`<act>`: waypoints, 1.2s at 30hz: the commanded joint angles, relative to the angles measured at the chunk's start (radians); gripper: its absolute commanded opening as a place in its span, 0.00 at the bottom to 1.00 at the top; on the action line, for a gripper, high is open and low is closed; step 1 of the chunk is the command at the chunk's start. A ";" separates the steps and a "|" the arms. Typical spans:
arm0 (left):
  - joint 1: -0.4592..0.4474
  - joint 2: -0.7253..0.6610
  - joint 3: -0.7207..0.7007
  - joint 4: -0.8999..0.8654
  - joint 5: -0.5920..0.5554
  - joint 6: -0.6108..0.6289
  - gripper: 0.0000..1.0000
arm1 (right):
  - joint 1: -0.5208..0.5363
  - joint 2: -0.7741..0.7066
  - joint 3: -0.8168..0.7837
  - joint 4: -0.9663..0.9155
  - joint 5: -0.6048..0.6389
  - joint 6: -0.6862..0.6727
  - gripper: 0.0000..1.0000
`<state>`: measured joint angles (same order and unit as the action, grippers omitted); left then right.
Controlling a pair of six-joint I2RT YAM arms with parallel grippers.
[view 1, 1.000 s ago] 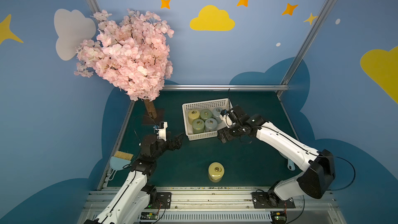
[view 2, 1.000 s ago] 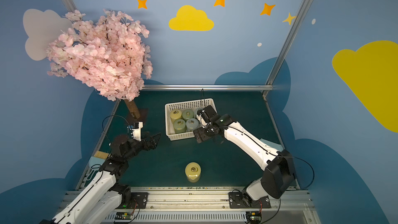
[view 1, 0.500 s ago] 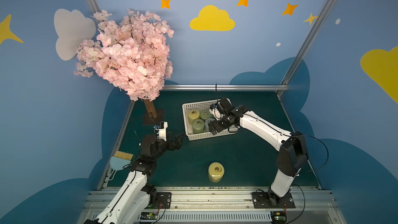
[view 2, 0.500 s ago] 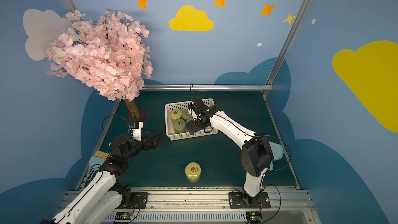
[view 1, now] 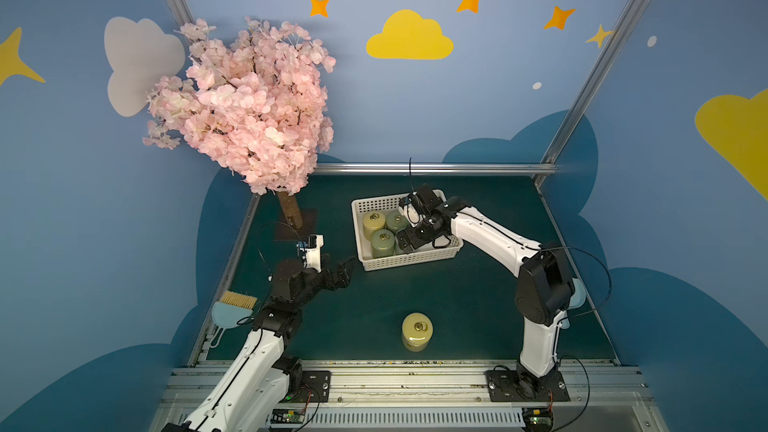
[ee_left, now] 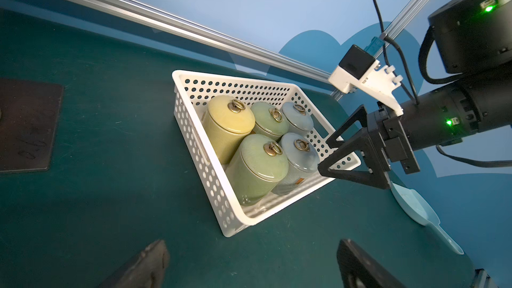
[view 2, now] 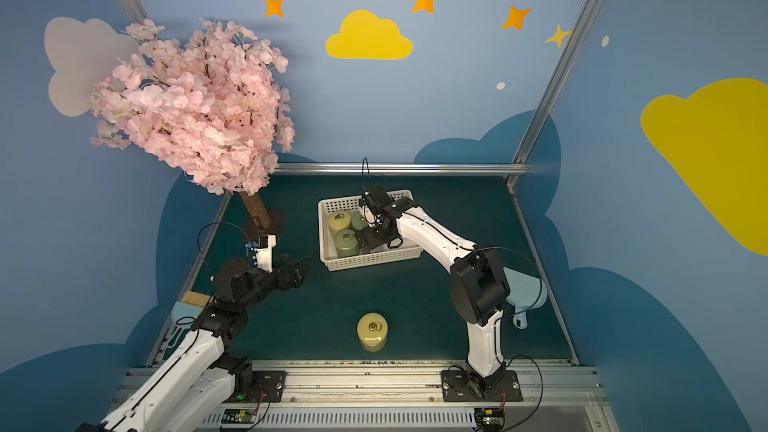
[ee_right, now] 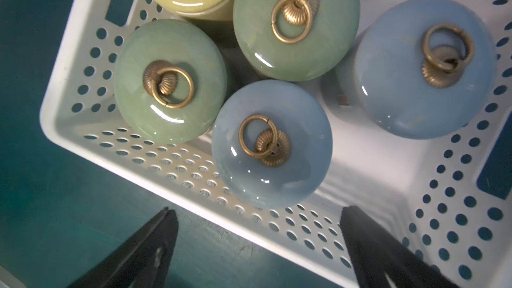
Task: Take the tea canister out of the basket
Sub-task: Pick up the tea canister from the basket.
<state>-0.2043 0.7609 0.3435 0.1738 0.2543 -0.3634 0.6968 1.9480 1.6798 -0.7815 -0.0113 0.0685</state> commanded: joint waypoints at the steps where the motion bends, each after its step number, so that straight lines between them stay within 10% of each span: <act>1: -0.003 -0.005 0.002 0.015 -0.003 0.005 1.00 | -0.006 0.030 0.038 -0.004 0.007 -0.012 0.98; 36: -0.004 -0.009 0.000 0.015 -0.007 0.001 1.00 | -0.010 0.201 0.166 -0.027 0.074 -0.026 0.98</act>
<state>-0.2043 0.7609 0.3435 0.1741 0.2508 -0.3641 0.6941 2.1231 1.8179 -0.7898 0.0463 0.0509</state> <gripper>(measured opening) 0.999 0.982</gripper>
